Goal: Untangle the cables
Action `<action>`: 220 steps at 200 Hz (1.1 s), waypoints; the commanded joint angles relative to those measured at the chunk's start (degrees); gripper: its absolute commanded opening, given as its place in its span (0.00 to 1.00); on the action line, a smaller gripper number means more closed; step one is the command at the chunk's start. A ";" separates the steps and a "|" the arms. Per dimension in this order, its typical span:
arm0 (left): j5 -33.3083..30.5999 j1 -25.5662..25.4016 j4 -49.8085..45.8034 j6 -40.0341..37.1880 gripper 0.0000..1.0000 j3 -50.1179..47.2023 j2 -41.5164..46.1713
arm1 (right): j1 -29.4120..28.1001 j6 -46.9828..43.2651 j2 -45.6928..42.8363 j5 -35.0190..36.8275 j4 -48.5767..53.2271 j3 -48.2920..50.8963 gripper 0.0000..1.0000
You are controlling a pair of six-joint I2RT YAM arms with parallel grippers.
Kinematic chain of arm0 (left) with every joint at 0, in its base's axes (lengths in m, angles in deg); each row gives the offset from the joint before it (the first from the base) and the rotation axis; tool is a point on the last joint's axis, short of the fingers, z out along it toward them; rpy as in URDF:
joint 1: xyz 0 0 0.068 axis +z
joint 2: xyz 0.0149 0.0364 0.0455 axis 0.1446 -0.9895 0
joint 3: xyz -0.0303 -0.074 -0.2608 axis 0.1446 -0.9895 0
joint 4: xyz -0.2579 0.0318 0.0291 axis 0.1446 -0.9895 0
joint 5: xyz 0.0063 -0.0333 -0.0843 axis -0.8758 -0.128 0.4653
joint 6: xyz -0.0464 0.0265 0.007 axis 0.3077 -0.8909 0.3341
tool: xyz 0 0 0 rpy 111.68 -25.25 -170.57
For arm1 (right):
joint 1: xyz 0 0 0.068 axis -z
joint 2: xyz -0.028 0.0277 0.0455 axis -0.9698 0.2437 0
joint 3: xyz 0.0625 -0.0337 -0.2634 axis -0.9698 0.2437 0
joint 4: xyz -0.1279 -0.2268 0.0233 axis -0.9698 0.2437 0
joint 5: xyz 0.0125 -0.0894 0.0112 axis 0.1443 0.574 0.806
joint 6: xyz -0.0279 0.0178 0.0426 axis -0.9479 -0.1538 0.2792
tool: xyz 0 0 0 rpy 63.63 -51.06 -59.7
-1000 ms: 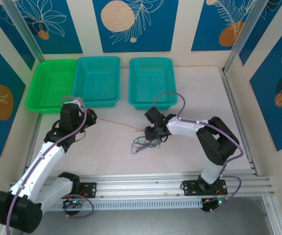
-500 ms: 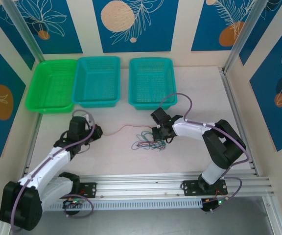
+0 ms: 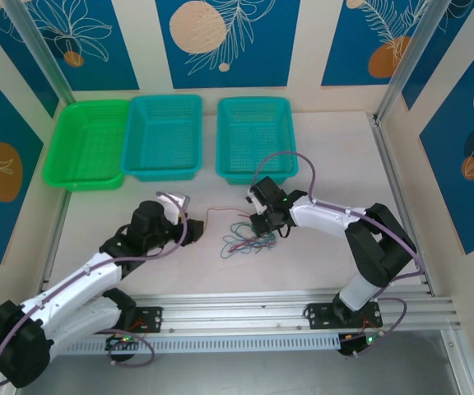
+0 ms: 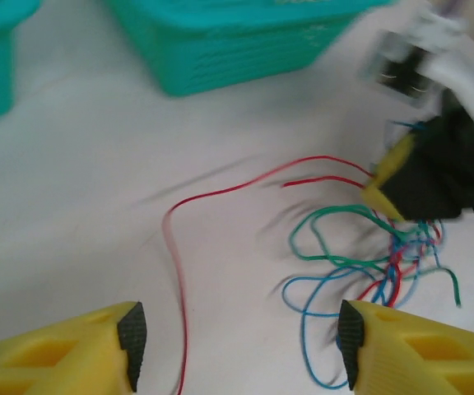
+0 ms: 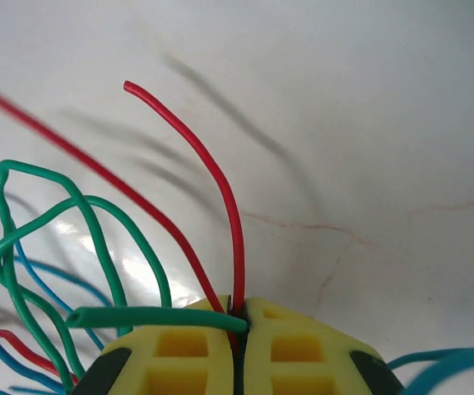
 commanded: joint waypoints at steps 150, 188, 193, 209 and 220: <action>-13.65 -8.31 28.92 -40.37 0.79 7.24 -32.92 | -2.38 -13.31 -6.20 -8.52 2.83 -1.68 0.00; -8.92 -8.15 28.75 -44.80 0.77 6.26 -31.39 | -2.35 -13.22 -6.27 -9.42 2.78 -1.66 0.00; -7.75 -8.16 28.13 -45.31 0.75 6.43 -31.53 | -2.37 -13.28 -6.27 -9.57 2.74 -1.68 0.00; -5.13 -8.18 25.74 -45.96 0.65 7.41 -32.09 | -2.33 -13.22 -6.36 -9.46 2.71 -1.68 0.00; -4.11 -8.17 25.06 -45.82 0.60 7.66 -32.20 | -2.32 -13.06 -6.37 -8.89 2.70 -1.59 0.00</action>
